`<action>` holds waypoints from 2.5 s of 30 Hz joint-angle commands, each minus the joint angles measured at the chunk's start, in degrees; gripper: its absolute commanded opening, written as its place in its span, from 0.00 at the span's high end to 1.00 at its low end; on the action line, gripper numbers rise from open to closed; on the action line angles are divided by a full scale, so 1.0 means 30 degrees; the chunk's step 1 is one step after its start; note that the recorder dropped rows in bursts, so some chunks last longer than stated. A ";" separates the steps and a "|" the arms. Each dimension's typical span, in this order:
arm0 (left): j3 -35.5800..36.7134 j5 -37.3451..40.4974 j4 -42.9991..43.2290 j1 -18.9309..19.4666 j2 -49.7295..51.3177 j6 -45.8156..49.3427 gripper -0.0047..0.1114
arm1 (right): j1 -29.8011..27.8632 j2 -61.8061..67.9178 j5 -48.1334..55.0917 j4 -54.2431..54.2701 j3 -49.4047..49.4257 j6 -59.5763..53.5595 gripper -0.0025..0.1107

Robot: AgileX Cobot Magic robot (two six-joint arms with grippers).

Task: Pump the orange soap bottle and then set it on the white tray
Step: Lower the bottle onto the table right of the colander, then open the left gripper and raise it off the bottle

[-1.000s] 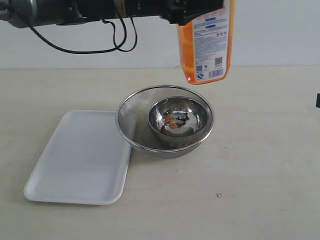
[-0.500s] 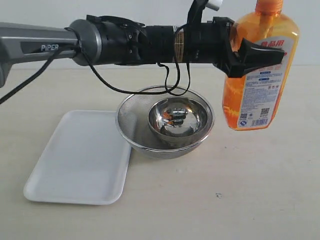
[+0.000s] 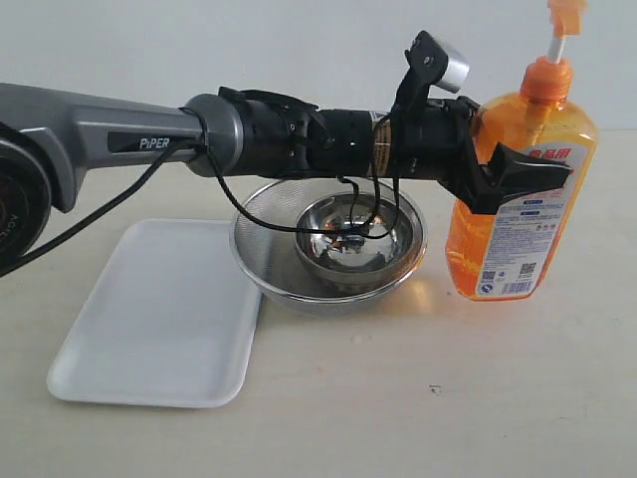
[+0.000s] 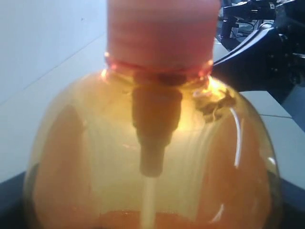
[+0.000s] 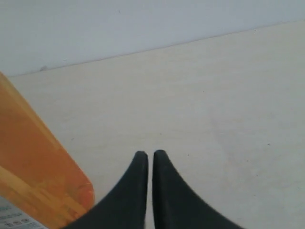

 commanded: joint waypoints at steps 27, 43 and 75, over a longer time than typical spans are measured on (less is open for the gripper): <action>-0.0373 -0.0631 -0.1729 -0.0230 0.0691 0.0057 0.50 | -0.0051 -0.0057 -0.1773 -0.0484 0.0026 -0.0007 0.98; -0.0373 -0.0594 -0.1733 -0.0230 0.0691 -0.0180 0.31 | -0.0051 -0.0057 -0.2561 -0.1166 0.0026 0.0032 0.98; -0.0373 -0.3597 0.6624 0.2321 -0.3138 -0.9804 0.22 | -0.0051 -0.0057 -0.3418 -0.2031 0.0026 0.0161 0.98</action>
